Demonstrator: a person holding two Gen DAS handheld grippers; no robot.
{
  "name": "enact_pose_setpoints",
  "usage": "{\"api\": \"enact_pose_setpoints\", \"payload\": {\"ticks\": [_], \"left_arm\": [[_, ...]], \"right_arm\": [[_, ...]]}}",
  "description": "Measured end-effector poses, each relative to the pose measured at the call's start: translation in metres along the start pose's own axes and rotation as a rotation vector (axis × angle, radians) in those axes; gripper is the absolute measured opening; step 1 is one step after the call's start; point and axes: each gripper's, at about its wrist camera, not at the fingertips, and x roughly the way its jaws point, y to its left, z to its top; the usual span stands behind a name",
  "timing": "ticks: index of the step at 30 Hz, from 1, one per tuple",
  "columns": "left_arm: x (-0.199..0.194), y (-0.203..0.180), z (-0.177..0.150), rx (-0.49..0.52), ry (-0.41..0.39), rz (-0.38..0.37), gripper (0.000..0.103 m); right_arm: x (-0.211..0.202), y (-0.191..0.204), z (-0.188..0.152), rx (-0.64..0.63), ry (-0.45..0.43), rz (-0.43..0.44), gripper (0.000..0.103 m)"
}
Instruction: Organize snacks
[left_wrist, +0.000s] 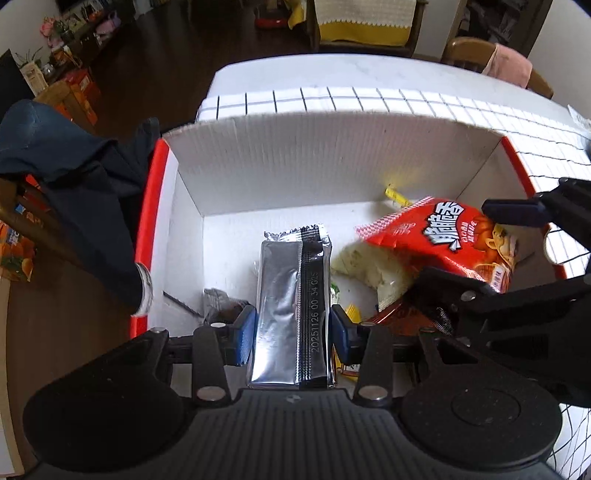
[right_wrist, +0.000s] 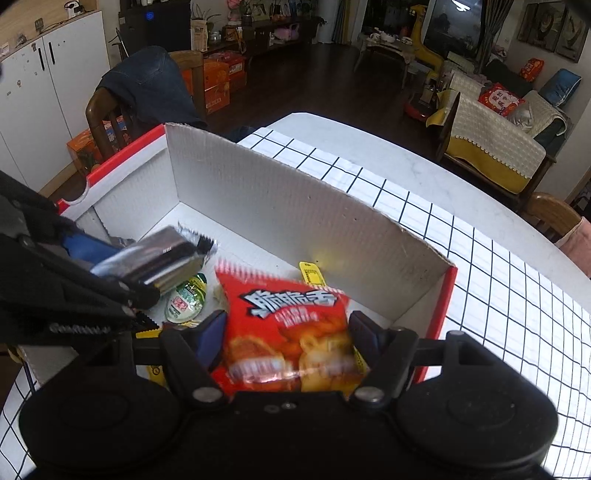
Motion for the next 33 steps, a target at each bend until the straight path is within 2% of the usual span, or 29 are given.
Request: {"api": "enact_pose_setpoints", "payload": {"ticks": [5,8,10,20,26,33], "left_arm": [[-0.001,-0.001,-0.002,-0.005,-0.004,-0.007,0.042],[-0.005,-0.001,-0.002,-0.004,-0.014,-0.006,0.042],[-0.008,-0.001,-0.003,-0.006,-0.025,-0.007,0.045],[-0.042,0.001,-0.015,-0.018,-0.116,-0.034,0.073],[-0.069,-0.001,-0.027,-0.023,-0.183,-0.04,0.078],[-0.099,-0.001,-0.041,-0.039,-0.255,-0.039,0.081]], "right_arm": [[-0.002,-0.001,-0.001,0.003,-0.002,0.006,0.072],[-0.007,0.0,-0.003,0.008,-0.011,0.01,0.077],[-0.011,-0.001,-0.004,0.017,-0.019,0.019,0.08],[-0.045,-0.01,-0.016,0.099,-0.084,0.056,0.09],[-0.077,-0.014,-0.026,0.14,-0.169,0.098,0.102],[-0.113,-0.015,-0.036,0.195,-0.236,0.111,0.103]]}}
